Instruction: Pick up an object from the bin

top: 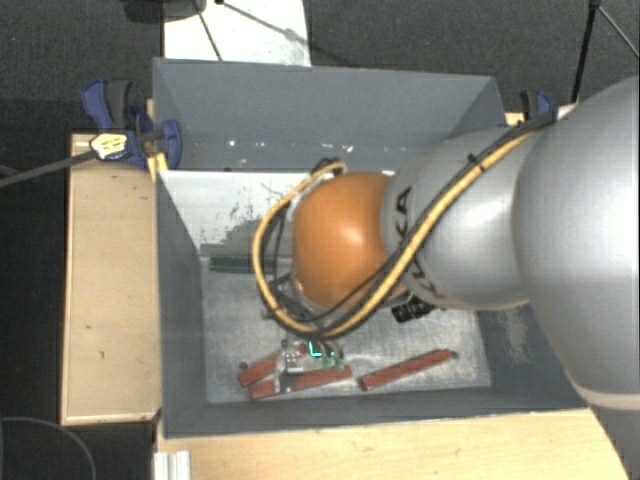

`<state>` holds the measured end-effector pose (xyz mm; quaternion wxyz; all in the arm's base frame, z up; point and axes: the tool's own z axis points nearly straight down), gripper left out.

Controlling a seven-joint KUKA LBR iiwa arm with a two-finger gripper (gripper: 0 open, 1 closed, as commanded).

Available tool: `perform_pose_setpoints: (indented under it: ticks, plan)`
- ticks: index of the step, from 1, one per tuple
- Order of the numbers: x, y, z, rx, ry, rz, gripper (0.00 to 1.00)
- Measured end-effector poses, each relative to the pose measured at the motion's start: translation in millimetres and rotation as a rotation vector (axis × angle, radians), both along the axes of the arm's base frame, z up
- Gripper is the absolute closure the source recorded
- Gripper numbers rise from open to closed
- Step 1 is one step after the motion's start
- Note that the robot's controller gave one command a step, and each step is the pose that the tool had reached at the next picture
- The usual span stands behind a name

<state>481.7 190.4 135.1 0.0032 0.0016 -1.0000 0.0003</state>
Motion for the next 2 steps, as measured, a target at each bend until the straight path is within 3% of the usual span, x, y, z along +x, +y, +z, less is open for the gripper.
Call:
perform_pose_setpoints:
  ticks: [1,2]
  plan:
    - [2.3,-0.8,3.9,0.002,-0.007,-0.005,0.00]
    - [2.0,-17.2,-41.5,0.004,-0.014,0.154,0.00]
